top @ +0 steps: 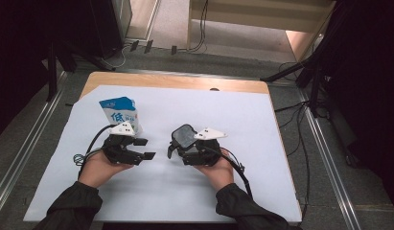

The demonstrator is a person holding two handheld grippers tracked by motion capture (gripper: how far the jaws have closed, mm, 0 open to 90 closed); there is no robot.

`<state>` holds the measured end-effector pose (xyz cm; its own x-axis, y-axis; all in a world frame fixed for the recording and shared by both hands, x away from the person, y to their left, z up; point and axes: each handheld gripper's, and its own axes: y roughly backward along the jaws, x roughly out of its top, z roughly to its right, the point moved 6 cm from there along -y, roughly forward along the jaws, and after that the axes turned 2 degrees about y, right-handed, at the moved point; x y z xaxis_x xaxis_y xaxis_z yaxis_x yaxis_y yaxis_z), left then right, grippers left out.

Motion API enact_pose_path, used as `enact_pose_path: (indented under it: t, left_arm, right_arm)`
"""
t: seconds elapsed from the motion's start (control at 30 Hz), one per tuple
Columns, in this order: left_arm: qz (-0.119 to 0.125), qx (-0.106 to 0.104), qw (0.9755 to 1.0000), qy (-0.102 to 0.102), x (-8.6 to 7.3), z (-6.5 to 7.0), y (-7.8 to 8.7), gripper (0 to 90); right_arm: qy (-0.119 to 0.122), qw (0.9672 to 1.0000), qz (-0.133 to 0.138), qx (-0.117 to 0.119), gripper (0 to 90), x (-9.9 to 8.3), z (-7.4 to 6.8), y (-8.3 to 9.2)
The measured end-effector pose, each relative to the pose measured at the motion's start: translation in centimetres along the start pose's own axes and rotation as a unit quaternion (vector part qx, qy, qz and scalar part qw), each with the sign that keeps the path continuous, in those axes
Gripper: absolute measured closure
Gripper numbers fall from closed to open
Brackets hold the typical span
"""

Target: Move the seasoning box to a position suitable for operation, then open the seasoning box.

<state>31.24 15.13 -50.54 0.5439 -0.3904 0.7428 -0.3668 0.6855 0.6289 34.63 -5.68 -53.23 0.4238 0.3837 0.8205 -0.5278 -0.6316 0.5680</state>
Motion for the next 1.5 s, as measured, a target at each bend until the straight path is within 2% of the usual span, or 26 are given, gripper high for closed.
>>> enact_pose_path:
  t: [0.13, 0.17, 0.33, 0.4, 0.43, 0.5, 0.53, 0.57, 0.63, 0.7, 0.73, 0.77, 0.8, 0.83, 0.9, 0.93, 0.97, 1.0, 1.03, 1.07, 1.1, 1.17, 1.2, 1.27, 1.37, 1.5]
  left_arm:
    - [-0.002, 0.0, 1.0, -0.005, 0.0, 0.0, 0.0, 38.2]
    - [-0.006, 0.0, 1.0, -0.005, -0.1, 0.1, -0.1, 39.5]
    - [-0.012, 0.0, 0.9999, -0.008, -0.1, 0.0, -0.5, 42.1]
    - [-0.014, -0.005, 0.9999, -0.005, -0.1, 0.1, -0.6, 45.1]
    - [-0.013, -0.006, 0.9999, -0.004, -0.1, 0.1, -0.6, 50.2]
    - [-0.012, -0.007, 0.9999, 0.004, 0.0, 0.2, -0.7, 51.8]
    - [-0.011, -0.021, 0.9996, 0.014, 0.1, 0.3, -0.7, 53.7]
    - [0.0, -0.031, 0.9992, 0.024, 0.3, 0.4, -0.8, 55.6]
    - [0.004, -0.035, 0.999, 0.027, 0.5, 0.4, -0.8, 62.9]
    - [0.009, -0.039, 0.9987, 0.032, 0.7, 0.4, -0.9, 65.9]
    - [0.005, -0.039, 0.9989, 0.025, 0.8, 0.4, -0.9, 72.4]
    - [0.002, -0.03, 0.9995, 0.01, 1.0, 0.5, -0.9, 76.5]
    - [0.002, -0.03, 0.9995, 0.01, 1.0, 0.5, -0.9, 80.2]
    - [-0.003, -0.033, 0.9994, -0.004, 1.4, 0.6, -0.9, 83.2]
    - [-0.003, -0.038, 0.9993, -0.003, 1.6, 0.7, -1.0, 87.9]
    - [-0.008, -0.044, 0.999, -0.003, 1.8, 0.8, -1.1, 87.9]
    - [-0.015, -0.046, 0.9988, -0.011, 2.1, 1.0, -1.3, 90.0]
    - [-0.018, -0.048, 0.9985, -0.017, 2.2, 1.0, -1.4, 90.0]
    - [-0.019, -0.048, 0.9985, -0.016, 2.3, 1.0, -1.5, 90.0]
    - [-0.021, -0.044, 0.9986, -0.018, 2.7, 1.1, -1.9, 90.0]
    - [-0.021, -0.044, 0.9986, -0.018, 2.7, 1.1, -1.9, 90.0]
    - [-0.016, -0.043, 0.9989, -0.009, 2.9, 0.9, -2.4, 90.0]
    - [-0.016, -0.043, 0.9989, -0.009, 2.9, 0.9, -2.4, 90.0]
    - [-0.025, -0.025, 0.9994, 0.0, 2.7, 0.1, -3.1, 90.0]
    - [-0.016, -0.029, 0.9994, 0.01, 2.6, -0.2, -3.7, 90.0]
    - [-0.015, -0.039, 0.9991, 0.01, 2.5, -0.1, -4.4, 90.0]
  right_arm:
    - [-0.009, 0.9999, -0.005, 0.01, 14.8, -0.4, -0.1, 1.4]
    - [-0.015, 0.9996, -0.01, 0.022, 15.8, -0.6, -0.1, 1.8]
    - [-0.014, 0.9993, -0.013, 0.031, 21.5, -1.0, -0.2, 2.9]
    - [-0.016, 0.999, -0.019, 0.037, 22.9, -1.2, -0.2, 3.2]
    - [-0.015, 0.9989, -0.017, 0.042, 26.2, -1.3, -0.2, 3.6]
    - [-0.014, 0.9989, -0.013, 0.044, 27.3, -1.3, -0.2, 3.8]
    - [-0.014, 0.9988, -0.014, 0.046, 28.4, -1.3, -0.1, 4.0]
    - [-0.015, 0.9987, -0.015, 0.046, 29.8, -1.3, 0.0, 4.2]
    - [-0.021, 0.9986, -0.003, 0.048, 39.3, -1.3, 0.6, 4.9]
    - [-0.025, 0.9986, -0.003, 0.047, 41.5, -1.3, 0.7, 5.1]
    - [-0.029, 0.9986, 0.001, 0.045, 46.7, -1.4, 1.2, 5.4]
    - [-0.034, 0.9984, 0.002, 0.045, 49.4, -1.4, 1.3, 5.5]
    - [-0.034, 0.9984, 0.002, 0.045, 49.4, -1.4, 1.3, 5.5]
    - [-0.037, 0.9985, 0.002, 0.04, 52.8, -1.4, 1.6, 5.5]
    - [-0.032, 0.9988, 0.0, 0.036, 56.2, -1.3, 1.9, 5.4]
    - [-0.032, 0.9988, 0.0, 0.036, 56.2, -1.3, 1.9, 5.4]
    - [-0.034, 0.9988, -0.002, 0.033, 60.2, -1.4, 2.0, 5.3]
    - [-0.036, 0.9988, 0.0, 0.034, 65.5, -1.3, 2.2, 5.4]
    - [-0.036, 0.9986, 0.005, 0.037, 75.3, -1.2, 2.4, 5.5]
    - [-0.034, 0.9987, 0.008, 0.038, 78.9, -1.1, 2.4, 5.5]
    - [-0.034, 0.9987, 0.008, 0.038, 78.9, -1.1, 2.4, 5.5]
    - [-0.03, 0.9986, 0.014, 0.041, 90.0, -0.9, 2.6, 5.3]
    - [-0.03, 0.9986, 0.014, 0.041, 90.0, -0.9, 2.6, 5.3]
    - [-0.033, 0.9984, 0.012, 0.045, 90.0, -0.9, 2.6, 5.0]
    - [-0.04, 0.9983, 0.008, 0.042, 90.0, -1.0, 2.8, 4.6]
    - [-0.043, 0.9981, 0.009, 0.043, 90.0, -1.0, 3.0, 4.3]
